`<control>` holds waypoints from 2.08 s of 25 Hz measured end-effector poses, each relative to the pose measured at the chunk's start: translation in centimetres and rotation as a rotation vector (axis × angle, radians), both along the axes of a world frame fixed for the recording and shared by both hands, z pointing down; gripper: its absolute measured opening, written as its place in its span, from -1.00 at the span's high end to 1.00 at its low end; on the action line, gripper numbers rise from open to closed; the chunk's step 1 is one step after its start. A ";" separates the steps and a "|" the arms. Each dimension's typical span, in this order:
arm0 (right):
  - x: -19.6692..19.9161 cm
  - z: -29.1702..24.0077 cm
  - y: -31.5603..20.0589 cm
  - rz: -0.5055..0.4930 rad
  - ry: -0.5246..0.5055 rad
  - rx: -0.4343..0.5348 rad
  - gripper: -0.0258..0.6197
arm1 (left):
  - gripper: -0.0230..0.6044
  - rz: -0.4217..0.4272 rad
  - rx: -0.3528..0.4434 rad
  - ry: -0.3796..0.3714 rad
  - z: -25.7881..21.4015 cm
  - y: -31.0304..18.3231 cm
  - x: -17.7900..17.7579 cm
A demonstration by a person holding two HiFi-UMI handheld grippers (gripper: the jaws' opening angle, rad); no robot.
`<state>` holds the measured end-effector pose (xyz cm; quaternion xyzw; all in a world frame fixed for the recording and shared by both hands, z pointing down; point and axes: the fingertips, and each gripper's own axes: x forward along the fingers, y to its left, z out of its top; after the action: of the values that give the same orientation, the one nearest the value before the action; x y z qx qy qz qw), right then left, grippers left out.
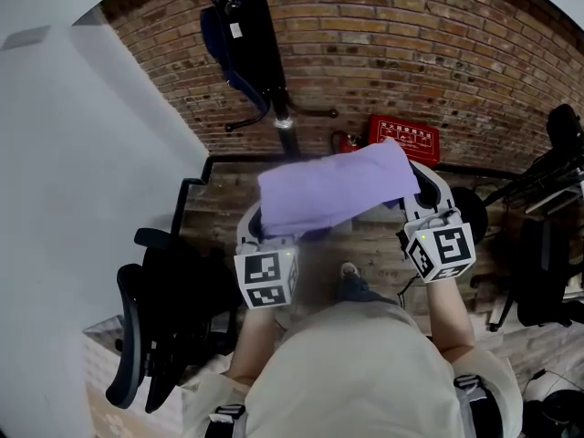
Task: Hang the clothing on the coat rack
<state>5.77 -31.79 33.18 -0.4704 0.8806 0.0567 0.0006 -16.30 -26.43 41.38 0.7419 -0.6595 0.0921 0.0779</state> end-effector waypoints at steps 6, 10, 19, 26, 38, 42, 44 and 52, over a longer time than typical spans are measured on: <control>-0.6 -1.5 -5.0 -0.063 -0.002 0.029 0.87 | 0.54 -0.044 0.010 -0.007 -1.6 -3.6 0.0; -0.9 -2.3 -8.2 -0.093 0.001 0.045 0.87 | 0.54 -0.066 0.003 -0.021 -2.2 -5.8 0.0; -2.9 -3.3 -14.7 -0.169 0.009 0.077 0.87 | 0.53 -0.112 -0.028 -0.055 -2.4 -10.1 -0.7; -4.9 -2.9 -20.0 -0.229 0.012 0.069 0.87 | 0.53 -0.156 -0.048 -0.078 -2.2 -13.0 -1.2; -8.9 -0.1 -26.4 -0.347 0.055 0.022 0.87 | 0.53 -0.242 -0.104 -0.093 -0.3 -15.9 -2.3; -10.3 1.5 -27.9 -0.376 0.057 -0.015 0.87 | 0.53 -0.267 -0.135 -0.091 0.9 -16.4 -2.8; -10.9 2.3 -28.6 -0.383 0.065 -0.031 0.87 | 0.53 -0.276 -0.146 -0.084 1.5 -16.7 -2.9; -12.7 6.8 -31.0 -0.400 0.124 -0.097 0.87 | 0.53 -0.303 -0.187 -0.071 3.6 -17.7 -3.3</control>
<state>-6.96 -62.81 39.95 -0.2816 0.9564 0.0415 -0.0649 -19.61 -44.16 45.00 0.6200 -0.7546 0.1665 0.1359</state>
